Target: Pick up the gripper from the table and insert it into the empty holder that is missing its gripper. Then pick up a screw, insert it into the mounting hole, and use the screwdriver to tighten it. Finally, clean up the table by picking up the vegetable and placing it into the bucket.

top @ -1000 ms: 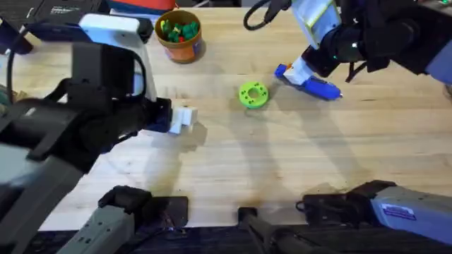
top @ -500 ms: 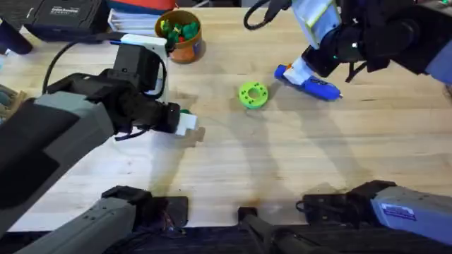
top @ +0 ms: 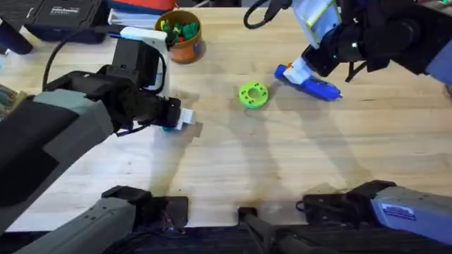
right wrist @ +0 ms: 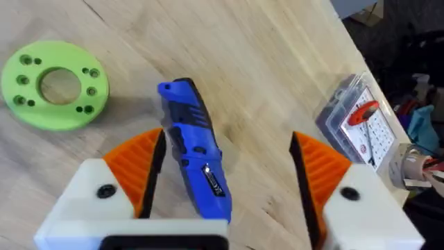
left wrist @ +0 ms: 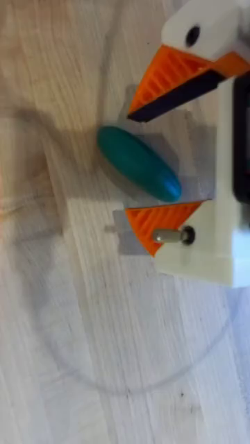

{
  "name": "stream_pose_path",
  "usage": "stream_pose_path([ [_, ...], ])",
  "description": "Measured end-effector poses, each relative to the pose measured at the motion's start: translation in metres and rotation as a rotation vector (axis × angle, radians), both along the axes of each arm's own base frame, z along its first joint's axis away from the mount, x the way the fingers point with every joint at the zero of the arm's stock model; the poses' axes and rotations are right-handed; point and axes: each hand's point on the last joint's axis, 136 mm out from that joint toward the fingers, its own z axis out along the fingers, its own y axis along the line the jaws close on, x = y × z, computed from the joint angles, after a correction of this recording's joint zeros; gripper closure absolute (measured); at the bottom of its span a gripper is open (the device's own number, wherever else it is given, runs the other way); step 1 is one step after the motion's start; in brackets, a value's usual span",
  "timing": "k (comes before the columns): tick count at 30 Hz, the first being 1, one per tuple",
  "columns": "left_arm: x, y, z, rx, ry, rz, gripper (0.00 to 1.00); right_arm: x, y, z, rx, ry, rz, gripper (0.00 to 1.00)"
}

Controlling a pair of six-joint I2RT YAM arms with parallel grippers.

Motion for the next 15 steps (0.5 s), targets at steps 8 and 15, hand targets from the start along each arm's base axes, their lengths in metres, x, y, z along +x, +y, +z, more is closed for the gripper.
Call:
stream_pose_path([
  [8,-0.004,0.0,0.002,0.06,0.009,-0.157,0.172,0.004,0.002,-0.008,-0.005,0.015,0.0,0.007],
  [15,-0.007,0.001,-0.01,0.089,0.075,-0.222,0.118,0.007,0.002,-0.011,-0.005,0.016,0.0,0.007],
])
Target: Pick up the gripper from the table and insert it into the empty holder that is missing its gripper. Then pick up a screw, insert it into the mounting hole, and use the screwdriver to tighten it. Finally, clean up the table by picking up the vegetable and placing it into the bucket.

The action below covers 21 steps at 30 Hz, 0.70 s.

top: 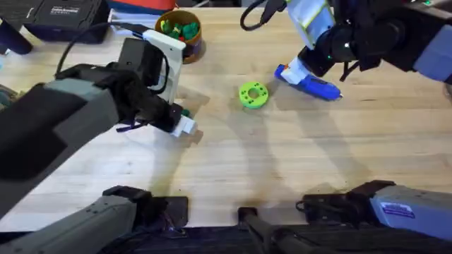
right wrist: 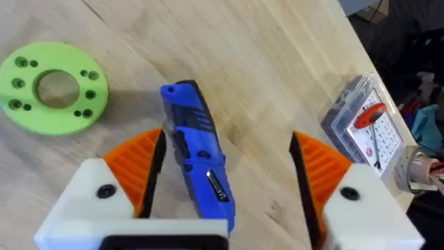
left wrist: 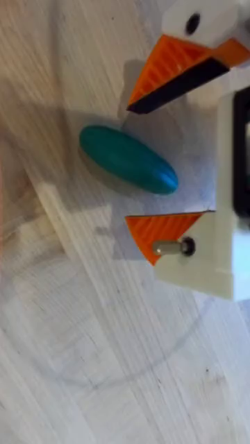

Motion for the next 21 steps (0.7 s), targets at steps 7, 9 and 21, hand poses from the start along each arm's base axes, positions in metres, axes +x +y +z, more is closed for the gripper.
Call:
stream_pose_path([
  [7,0.007,-0.003,-0.004,0.0,0.022,-0.024,0.709,0.0,0.0,0.0,0.0,-0.001,0.0,0.007],
  [9,0.01,-0.004,-0.001,-0.002,0.012,-0.024,0.93,0.0,0.0,0.0,0.0,0.0,0.0,0.007],
  [21,0.086,-0.019,0.096,-0.056,-0.268,-0.028,0.976,0.002,0.001,0.002,0.003,-0.01,0.0,0.007],
])
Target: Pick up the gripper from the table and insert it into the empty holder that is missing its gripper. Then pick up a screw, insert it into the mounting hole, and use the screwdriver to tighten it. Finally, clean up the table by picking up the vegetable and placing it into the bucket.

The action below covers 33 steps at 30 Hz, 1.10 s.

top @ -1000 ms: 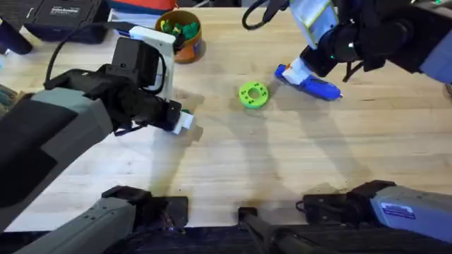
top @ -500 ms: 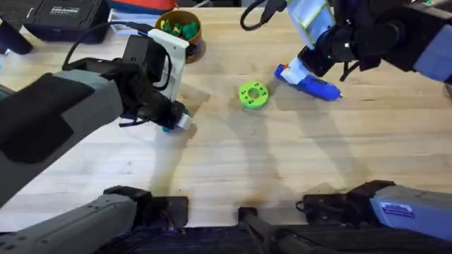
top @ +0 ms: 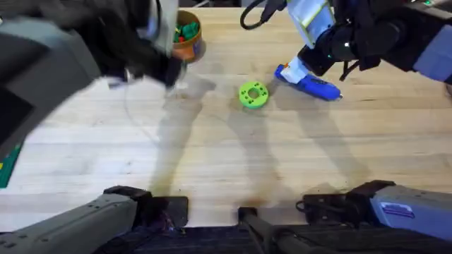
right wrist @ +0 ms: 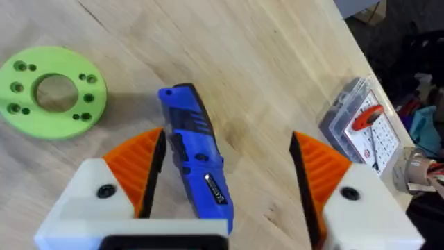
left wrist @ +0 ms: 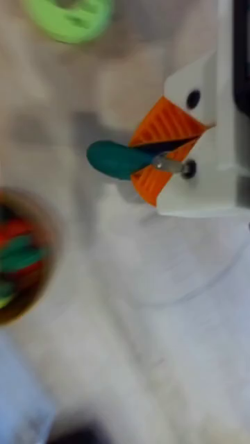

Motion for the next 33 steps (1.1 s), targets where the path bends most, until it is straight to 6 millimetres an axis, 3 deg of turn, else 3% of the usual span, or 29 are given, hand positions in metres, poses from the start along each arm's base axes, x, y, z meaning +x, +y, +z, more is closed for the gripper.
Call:
stream_pose_path([
  [5,0.062,-0.002,0.084,-0.064,-0.338,0.023,0.976,0.002,0.001,0.002,0.005,-0.013,0.0,0.007],
  [9,0.086,0.004,0.109,-0.084,-0.47,0.049,0.976,0.003,0.001,0.002,0.006,-0.015,0.0,0.008],
  [12,0.102,0.003,0.099,-0.1,-0.472,0.066,0.976,0.003,0.001,0.002,0.005,-0.015,0.0,0.007],
  [18,0.139,-0.002,0.044,-0.129,-0.404,0.109,0.976,0.003,0.001,0.002,0.005,-0.015,0.0,0.009],
  [21,0.154,-0.004,0.027,-0.141,-0.405,0.121,0.976,0.003,0.001,0.002,0.006,-0.015,0.0,0.007],
  [27,0.16,-0.005,0.019,-0.149,-0.406,0.129,0.971,0.003,0.001,0.002,0.005,-0.015,0.0,0.007],
  [31,0.161,-0.005,0.02,-0.155,-0.407,0.135,0.748,0.003,0.001,0.002,0.005,-0.015,0.0,0.007],
  [33,0.161,-0.005,0.02,-0.153,-0.408,0.134,0.513,0.003,0.001,0.002,0.005,-0.015,0.0,0.007],
])
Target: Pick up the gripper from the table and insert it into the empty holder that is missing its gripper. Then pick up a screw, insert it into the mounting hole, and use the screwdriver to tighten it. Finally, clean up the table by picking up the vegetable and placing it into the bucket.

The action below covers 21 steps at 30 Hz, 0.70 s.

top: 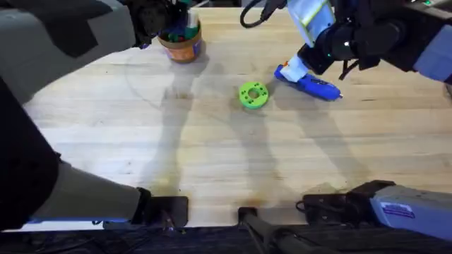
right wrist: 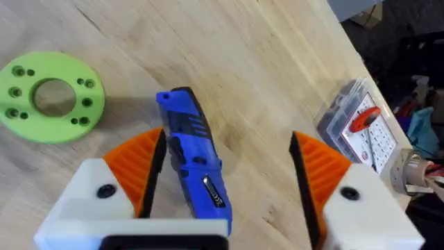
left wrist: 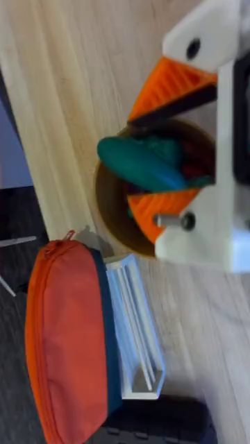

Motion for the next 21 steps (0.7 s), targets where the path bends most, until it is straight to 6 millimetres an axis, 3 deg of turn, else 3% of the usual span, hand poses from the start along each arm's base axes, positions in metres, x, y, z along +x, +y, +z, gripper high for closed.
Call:
stream_pose_path([
  [4,0.0,0.0,0.002,-0.005,-0.003,0.003,0.078,0.0,0.0,0.0,0.002,0.0,-0.002,0.007],
  [5,-0.001,0.0,0.004,-0.008,-0.007,0.004,0.047,0.0,0.0,0.0,0.003,0.0,-0.004,0.007],
  [7,-0.002,0.0,0.011,-0.01,-0.018,0.005,0.014,-0.001,0.0,0.002,0.01,-0.006,-0.009,0.007],
  [8,-0.008,0.001,0.028,-0.013,-0.044,0.005,0.008,-0.004,-0.001,0.013,0.03,-0.032,-0.02,0.007],
  [12,-0.029,0.004,0.057,-0.016,-0.059,0.005,0.008,-0.016,-0.006,0.038,0.072,-0.081,-0.047,0.007],
  [16,-0.071,0.01,0.07,-0.006,0.012,0.004,0.006,-0.035,-0.012,0.061,0.127,-0.122,-0.085,0.007],
  [21,-0.131,0.018,0.069,0.013,0.147,0.005,0.006,-0.054,-0.018,0.081,0.21,-0.161,-0.149,0.007],
])
